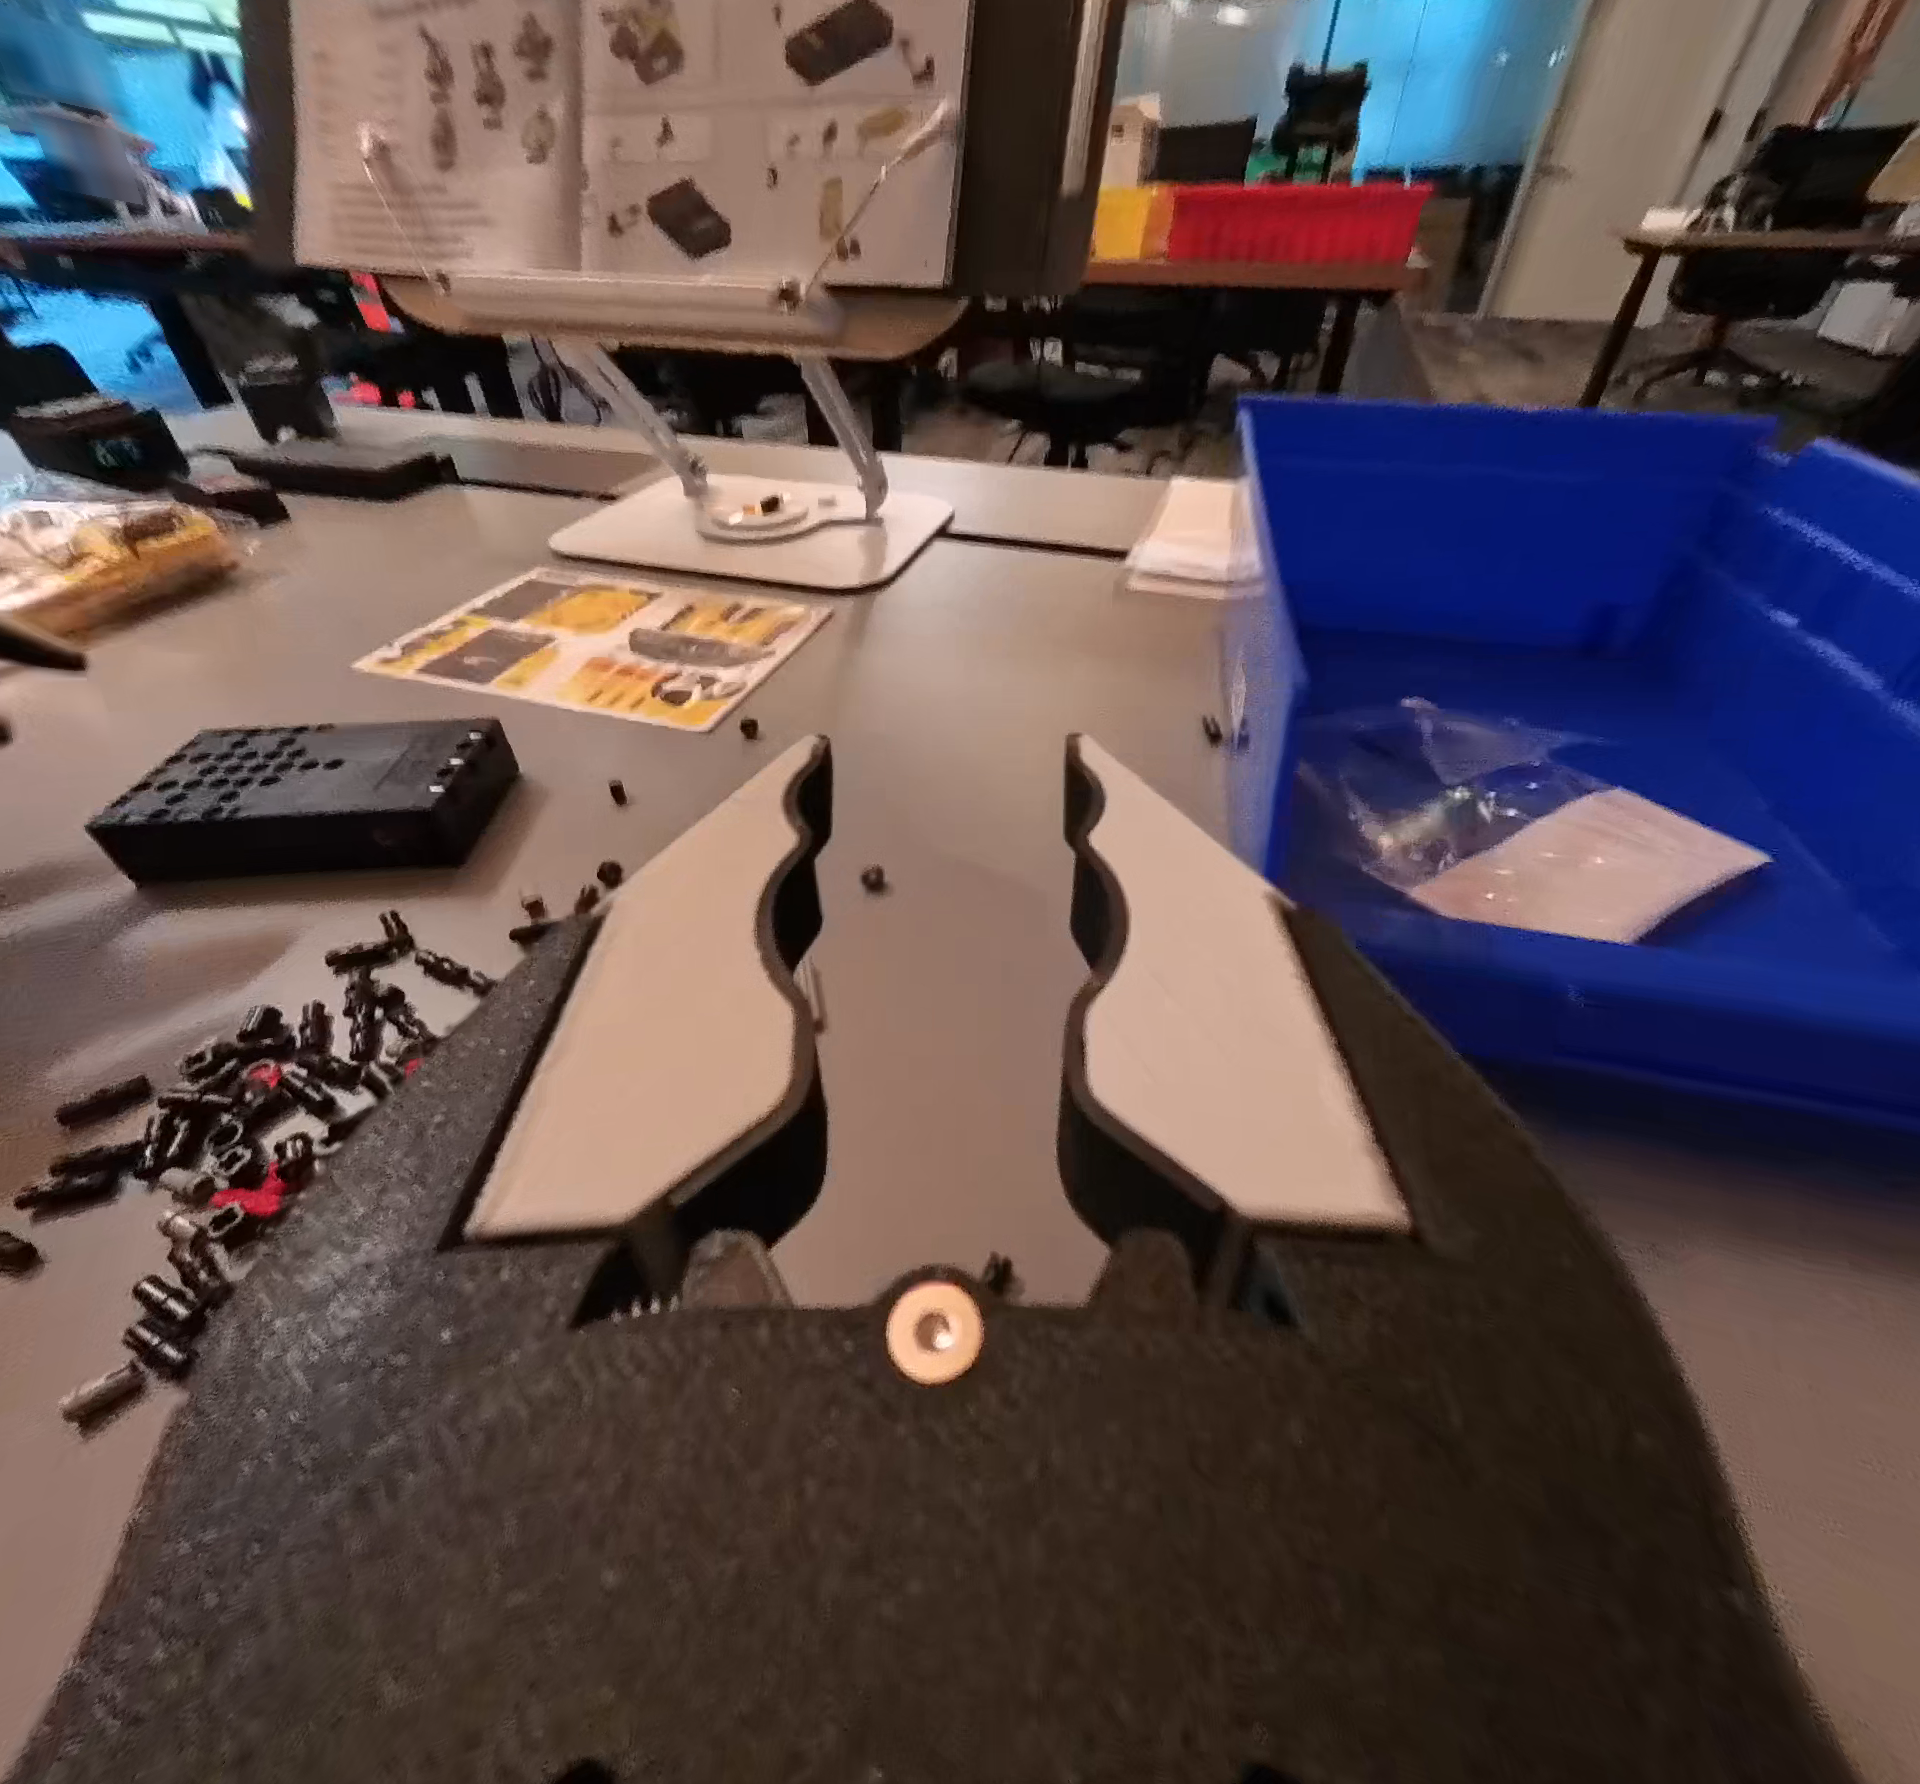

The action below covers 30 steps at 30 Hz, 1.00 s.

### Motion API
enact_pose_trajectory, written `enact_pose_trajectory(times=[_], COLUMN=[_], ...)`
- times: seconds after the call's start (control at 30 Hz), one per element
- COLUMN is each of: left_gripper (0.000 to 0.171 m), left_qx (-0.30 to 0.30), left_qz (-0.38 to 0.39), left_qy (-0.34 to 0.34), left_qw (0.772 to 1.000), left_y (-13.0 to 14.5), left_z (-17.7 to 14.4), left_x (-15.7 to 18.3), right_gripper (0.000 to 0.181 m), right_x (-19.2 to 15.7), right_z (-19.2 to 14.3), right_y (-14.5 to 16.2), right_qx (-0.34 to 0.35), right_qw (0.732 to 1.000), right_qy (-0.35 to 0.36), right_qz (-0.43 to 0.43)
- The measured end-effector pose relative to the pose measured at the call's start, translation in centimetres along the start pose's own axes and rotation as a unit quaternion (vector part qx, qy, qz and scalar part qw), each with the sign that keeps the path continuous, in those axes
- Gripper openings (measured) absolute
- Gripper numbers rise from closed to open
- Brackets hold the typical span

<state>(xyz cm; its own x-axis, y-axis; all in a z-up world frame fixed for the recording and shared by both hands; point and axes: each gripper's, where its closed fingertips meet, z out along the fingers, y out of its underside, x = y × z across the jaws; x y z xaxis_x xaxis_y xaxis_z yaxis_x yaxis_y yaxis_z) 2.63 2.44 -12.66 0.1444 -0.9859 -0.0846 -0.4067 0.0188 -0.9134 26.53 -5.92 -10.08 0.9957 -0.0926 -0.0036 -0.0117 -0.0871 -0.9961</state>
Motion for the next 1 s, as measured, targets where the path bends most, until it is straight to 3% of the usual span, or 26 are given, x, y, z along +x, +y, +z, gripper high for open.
enact_pose_trajectory(times=[0.07, 0.43, 0.57, 0.73, 0.87, 1.0], left_gripper=[0.032, 0.039, 0.039, 0.039, 0.039, 0.039], left_qx=[-0.057, -0.108, -0.086, -0.113, -0.073, -0.076], left_qz=[-0.001, 0.019, 0.004, -0.052, -0.074, -0.076], left_qy=[0.073, 0.004, -0.016, 0.032, 0.029, 0.09], left_qw=[0.996, 0.994, 0.996, 0.992, 0.994, 0.99], left_y=[1.3, 2.7, 2.2, 3.6, 2.8, 3.6], left_z=[0.9, 5.1, 4.4, 2.8, 0.8, 1.3], left_x=[1.5, -1.6, -2.8, -2.6, -3.9, -1.8], right_gripper=[0.048, 0.048, 0.047, 0.045, 0.043, 0.04], right_x=[-0.4, 1.4, 1.0, 0.9, 0.8, 0.5], right_z=[0.2, -0.4, -0.4, -0.4, -0.5, -0.5], right_y=[0.5, 0.0, 0.1, 0.1, 0.1, 0.1], right_qx=[-0.017, 0.014, 0.009, 0.01, 0.014, 0.012], right_qw=[1.0, 0.99, 0.989, 0.99, 0.988, 0.988], right_qy=[-0.004, -0.05, -0.059, -0.059, -0.066, -0.073], right_qz=[-0.007, 0.133, 0.132, 0.131, 0.139, 0.136])
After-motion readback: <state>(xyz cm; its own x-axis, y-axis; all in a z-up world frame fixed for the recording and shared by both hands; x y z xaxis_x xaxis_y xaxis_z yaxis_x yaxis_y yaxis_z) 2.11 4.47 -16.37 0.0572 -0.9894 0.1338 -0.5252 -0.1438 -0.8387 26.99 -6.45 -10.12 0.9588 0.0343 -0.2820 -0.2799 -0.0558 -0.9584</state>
